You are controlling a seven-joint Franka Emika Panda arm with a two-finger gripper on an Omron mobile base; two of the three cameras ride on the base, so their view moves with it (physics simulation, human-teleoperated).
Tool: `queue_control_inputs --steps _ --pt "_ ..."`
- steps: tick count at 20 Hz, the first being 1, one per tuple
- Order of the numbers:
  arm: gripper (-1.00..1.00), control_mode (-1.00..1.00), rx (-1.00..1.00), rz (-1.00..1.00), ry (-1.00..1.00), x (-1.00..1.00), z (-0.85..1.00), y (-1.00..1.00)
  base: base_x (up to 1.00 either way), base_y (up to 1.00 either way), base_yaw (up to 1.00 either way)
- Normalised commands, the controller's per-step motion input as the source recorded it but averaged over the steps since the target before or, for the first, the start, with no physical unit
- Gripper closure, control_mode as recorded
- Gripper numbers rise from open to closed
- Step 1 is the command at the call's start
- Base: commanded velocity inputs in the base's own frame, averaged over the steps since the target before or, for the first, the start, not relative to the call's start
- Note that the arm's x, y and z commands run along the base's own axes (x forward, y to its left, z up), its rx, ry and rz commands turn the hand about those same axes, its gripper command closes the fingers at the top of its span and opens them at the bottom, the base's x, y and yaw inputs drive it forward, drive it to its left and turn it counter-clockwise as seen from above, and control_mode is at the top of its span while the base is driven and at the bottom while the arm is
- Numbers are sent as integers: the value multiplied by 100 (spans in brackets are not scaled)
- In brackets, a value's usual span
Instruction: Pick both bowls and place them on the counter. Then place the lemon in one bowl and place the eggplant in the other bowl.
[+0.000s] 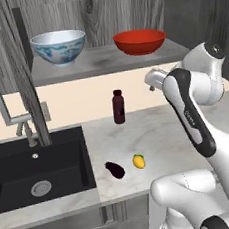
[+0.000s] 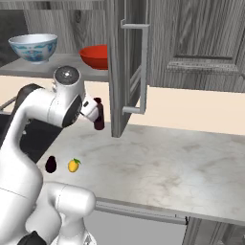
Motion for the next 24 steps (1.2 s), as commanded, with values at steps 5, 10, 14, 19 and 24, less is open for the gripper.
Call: queue_control_inputs --steps 5,10,14,19,24 --pt "-100 -100 13 -38 -8 3 41 23 0 0 0" --pt "-100 -100 12 -47 -4 5 43 10 0 0 0" --pt "-100 -100 21 -25 -2 0 51 -3 0 0 0" --pt "-100 -100 24 -12 0 3 56 -11 0 0 0" --pt "-100 -100 22 -3 0 4 53 -11 0 0 0"
